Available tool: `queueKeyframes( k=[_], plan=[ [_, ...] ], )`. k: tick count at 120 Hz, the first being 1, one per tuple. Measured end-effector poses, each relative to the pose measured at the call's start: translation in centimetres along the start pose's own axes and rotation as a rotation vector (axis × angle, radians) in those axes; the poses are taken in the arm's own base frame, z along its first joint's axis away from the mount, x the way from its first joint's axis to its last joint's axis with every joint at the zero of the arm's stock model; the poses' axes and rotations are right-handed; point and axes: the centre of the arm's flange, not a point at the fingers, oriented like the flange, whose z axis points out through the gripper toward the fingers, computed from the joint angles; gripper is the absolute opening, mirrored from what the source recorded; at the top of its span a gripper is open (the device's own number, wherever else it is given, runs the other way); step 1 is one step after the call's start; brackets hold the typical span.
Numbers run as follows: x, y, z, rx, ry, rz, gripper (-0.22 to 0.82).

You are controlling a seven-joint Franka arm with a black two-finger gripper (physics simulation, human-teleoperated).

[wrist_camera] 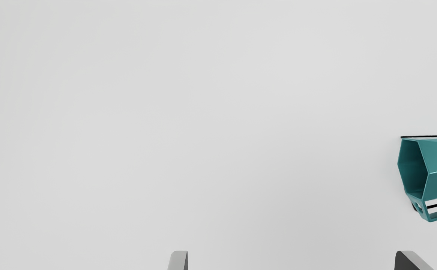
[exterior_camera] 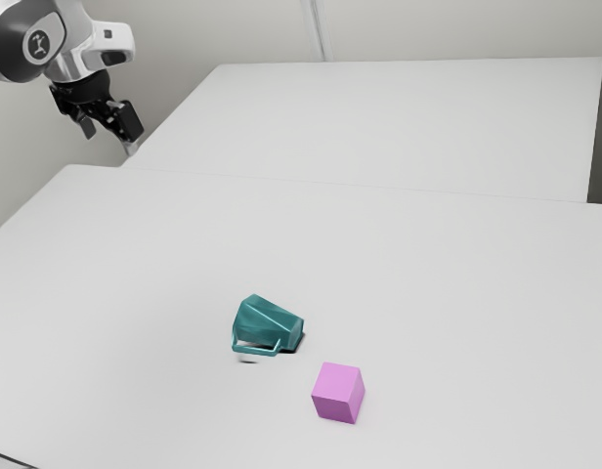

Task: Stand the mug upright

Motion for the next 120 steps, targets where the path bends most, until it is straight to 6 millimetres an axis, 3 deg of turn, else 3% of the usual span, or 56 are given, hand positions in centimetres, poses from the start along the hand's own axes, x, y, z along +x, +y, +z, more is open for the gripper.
queueKeyframes(
  k=[32, 44, 61, 97, 120],
  plan=[
    [0.0, 0.0, -0.1, -0.001, 0.021, -0.018, 0.6],
    [0.6, 0.1, 0.7, -0.007, 0.029, -0.023, 0.6],
    [0.8, 0.7, 4.3, -0.121, -0.003, -0.072, 0.6],
    [-2.1, 2.0, 14.5, -0.457, -0.173, -0.334, 0.6],
    [-2.5, 3.4, 20.4, -0.58, -0.284, -0.461, 0.6]
  ],
)
